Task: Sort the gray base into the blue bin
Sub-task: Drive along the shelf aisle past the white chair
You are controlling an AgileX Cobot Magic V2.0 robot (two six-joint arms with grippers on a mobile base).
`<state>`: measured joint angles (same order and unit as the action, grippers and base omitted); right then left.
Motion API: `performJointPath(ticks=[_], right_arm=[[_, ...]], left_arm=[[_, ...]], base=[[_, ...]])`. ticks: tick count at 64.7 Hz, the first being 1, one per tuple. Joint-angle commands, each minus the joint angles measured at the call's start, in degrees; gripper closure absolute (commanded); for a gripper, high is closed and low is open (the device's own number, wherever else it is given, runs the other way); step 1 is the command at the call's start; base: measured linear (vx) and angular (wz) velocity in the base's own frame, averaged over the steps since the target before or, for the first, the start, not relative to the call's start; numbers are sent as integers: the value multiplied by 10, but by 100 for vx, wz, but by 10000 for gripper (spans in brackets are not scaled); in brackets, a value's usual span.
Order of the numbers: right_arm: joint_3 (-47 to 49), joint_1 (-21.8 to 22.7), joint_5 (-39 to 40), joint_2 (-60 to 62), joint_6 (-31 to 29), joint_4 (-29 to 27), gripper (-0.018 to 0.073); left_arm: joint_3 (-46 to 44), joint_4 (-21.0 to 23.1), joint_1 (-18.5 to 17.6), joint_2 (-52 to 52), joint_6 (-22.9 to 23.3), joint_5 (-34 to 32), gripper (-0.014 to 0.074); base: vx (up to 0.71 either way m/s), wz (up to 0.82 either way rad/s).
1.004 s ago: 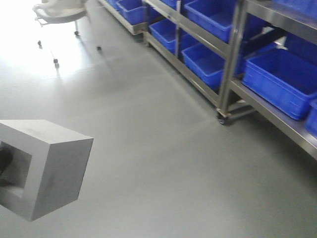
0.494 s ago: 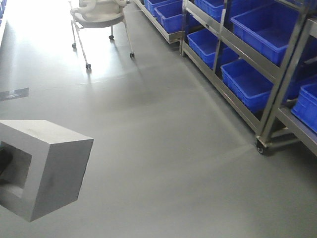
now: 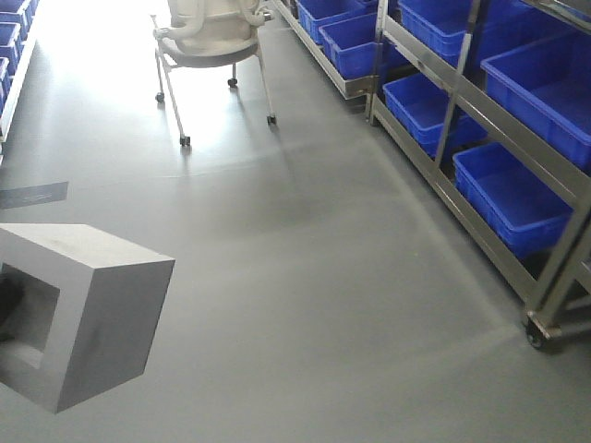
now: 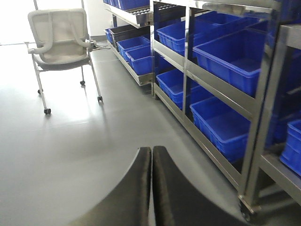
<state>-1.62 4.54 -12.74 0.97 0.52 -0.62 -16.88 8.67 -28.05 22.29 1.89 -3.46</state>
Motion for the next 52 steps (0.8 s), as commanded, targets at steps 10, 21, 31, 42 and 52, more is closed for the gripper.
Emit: performJointPath(ticks=[10,21,31,42,52], right_arm=[[0,0,43,0,-5,3,564],[0,0,43,0,-5,3,564],[0,0,43,0,-5,3,564],[0,0,43,0,-5,3,564],[0,0,43,0,-5,3,564]], left_arm=[[-18,4,-2,2,3,-61,450],[-18,4,-2,2,3,-61,450],[-18,4,-2,2,3,-61,450],[-18,4,-2,2,3,-61,450],[-18,4,-2,2,3,-61,450]], base=[[45,16],[46,19],[46,18],[47,17],[47,16]])
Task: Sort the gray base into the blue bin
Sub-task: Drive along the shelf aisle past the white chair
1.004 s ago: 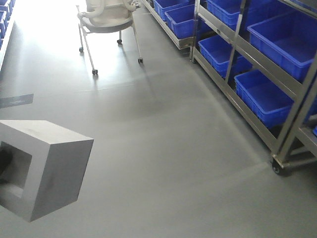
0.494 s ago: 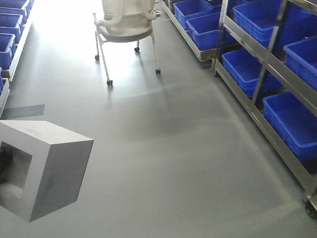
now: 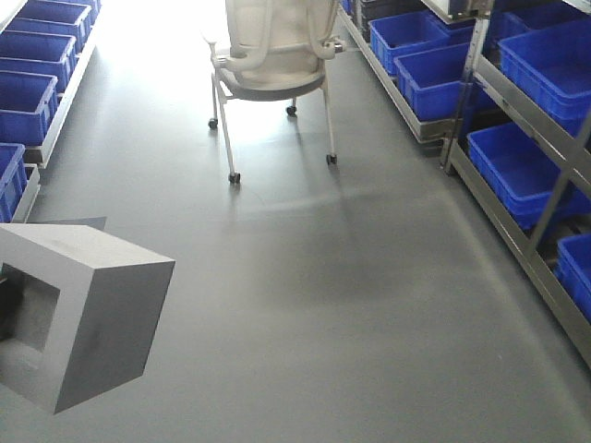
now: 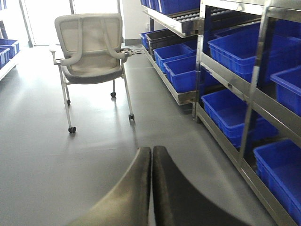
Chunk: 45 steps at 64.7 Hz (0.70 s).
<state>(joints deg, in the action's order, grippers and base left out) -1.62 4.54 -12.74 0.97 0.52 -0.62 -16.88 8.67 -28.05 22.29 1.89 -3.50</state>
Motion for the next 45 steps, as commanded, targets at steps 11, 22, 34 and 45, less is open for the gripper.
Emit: performJointPath(ticks=[11,22,34,45], right_arm=[[0,0,43,0,-5,3,564],[0,0,43,0,-5,3,564],[0,0,43,0,-5,3,564],[0,0,43,0,-5,3,564]], left_arm=[[-18,4,-2,2,3,-60,450],[-18,4,-2,2,3,-60,450],[-18,4,-2,2,3,-60,450],[-18,4,-2,2,3,-60,450]], base=[[47,13],[45,11],[45,10],[45,12]])
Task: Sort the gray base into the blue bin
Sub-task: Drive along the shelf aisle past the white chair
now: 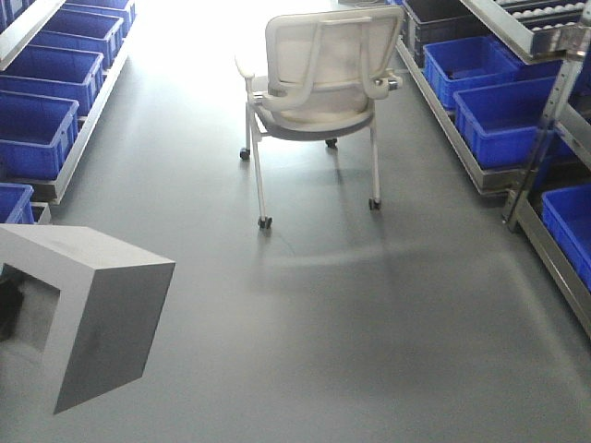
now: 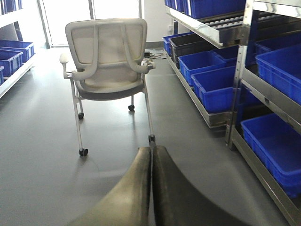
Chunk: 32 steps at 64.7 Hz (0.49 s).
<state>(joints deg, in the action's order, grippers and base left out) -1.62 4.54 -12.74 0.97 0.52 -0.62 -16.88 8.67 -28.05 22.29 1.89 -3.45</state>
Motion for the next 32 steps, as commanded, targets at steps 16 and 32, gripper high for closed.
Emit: performJointPath(ticks=[16,32], right_arm=[[0,0,43,0,-5,3,564],[0,0,43,0,-5,3,564]], left_arm=[[-18,4,-2,2,3,-61,450],[-18,4,-2,2,3,-61,450]], base=[[43,11],[40,4]])
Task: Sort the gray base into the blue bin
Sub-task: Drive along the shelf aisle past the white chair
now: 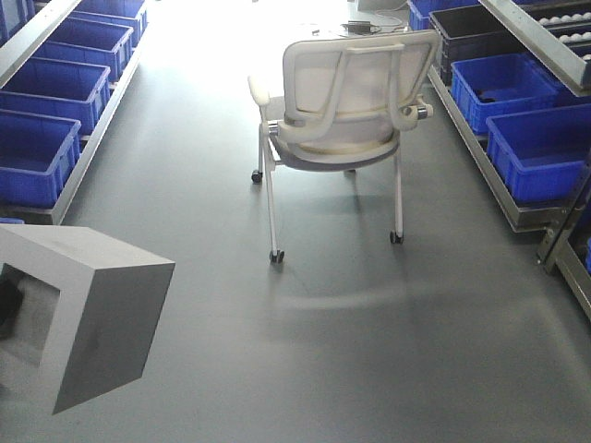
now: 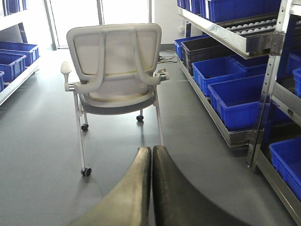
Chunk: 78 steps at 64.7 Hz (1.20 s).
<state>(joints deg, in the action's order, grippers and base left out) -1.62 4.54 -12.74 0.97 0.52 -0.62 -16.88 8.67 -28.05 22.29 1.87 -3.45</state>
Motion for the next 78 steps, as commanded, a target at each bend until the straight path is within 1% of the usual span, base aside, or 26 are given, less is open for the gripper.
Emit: performJointPath(ticks=[1,47,60,78], right_arm=[[0,0,43,0,-5,3,564],[0,0,43,0,-5,3,564],[0,0,43,0,-5,3,564],[0,0,43,0,-5,3,564]], left_arm=[[-18,4,-2,2,3,-61,450],[-18,4,-2,3,3,-61,450],[-18,4,-2,3,3,-61,450],[-18,4,-2,3,3,-61,450]], base=[[38,1],[35,7],[30,42],[24,67]])
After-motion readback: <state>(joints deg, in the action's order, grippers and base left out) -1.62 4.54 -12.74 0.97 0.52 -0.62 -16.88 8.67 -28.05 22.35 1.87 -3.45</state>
